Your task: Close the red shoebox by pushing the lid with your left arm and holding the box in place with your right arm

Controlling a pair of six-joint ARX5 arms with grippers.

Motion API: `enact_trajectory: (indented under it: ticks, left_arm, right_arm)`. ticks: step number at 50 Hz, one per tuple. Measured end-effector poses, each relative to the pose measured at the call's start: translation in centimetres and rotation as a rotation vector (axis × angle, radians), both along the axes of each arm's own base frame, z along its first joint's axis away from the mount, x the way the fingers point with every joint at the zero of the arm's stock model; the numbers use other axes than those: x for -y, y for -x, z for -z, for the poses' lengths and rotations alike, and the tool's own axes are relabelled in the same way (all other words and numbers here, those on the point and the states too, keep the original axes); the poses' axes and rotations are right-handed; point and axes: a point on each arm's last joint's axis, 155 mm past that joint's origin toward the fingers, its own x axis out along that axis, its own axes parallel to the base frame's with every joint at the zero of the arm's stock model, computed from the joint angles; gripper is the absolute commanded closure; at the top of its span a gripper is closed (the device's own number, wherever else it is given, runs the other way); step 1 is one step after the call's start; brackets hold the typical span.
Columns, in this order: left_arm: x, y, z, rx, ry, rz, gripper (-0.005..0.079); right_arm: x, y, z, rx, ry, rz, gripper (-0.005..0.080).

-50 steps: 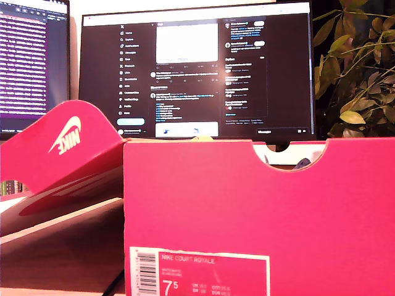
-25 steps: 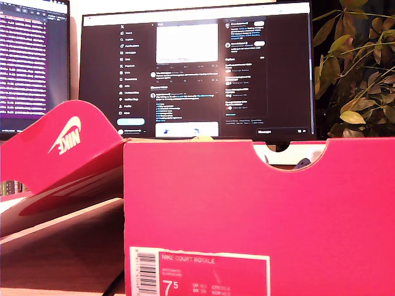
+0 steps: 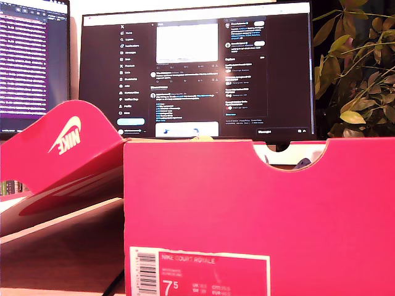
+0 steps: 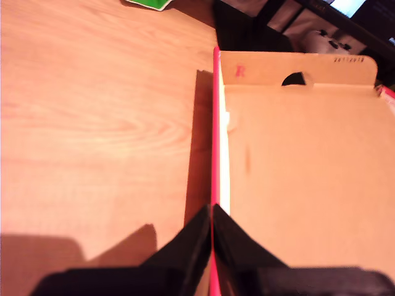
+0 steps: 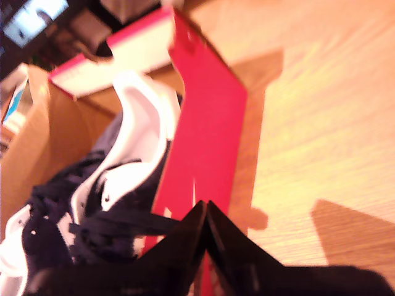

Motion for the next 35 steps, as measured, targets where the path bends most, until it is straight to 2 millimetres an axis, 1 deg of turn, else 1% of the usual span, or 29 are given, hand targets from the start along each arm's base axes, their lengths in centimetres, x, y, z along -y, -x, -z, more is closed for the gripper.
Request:
enact_trajectory:
  ticks: [9,18,23,35]
  left_arm:
    - [0.8,-0.9,1.6,-0.081,0.038,0.065,0.0762]
    - [1.0,-1.8,3.8,-0.154,0.042,0.097,0.0762]
    - [1.1,-2.2,4.7,-0.183,0.050,0.113,0.0762]
    - [1.7,-2.2,6.6,-0.262,0.038,0.150,0.0762]
  right_arm:
    - [-0.5,-0.6,1.5,-0.045,-0.021,-0.028,0.0764]
    - [-0.8,-0.9,2.7,-0.083,-0.035,-0.044,0.0764]
    - [-0.9,-1.0,3.5,-0.119,-0.042,-0.052,0.0764]
    - [-0.9,-3.8,2.2,-0.098,-0.030,-0.077,0.0764]
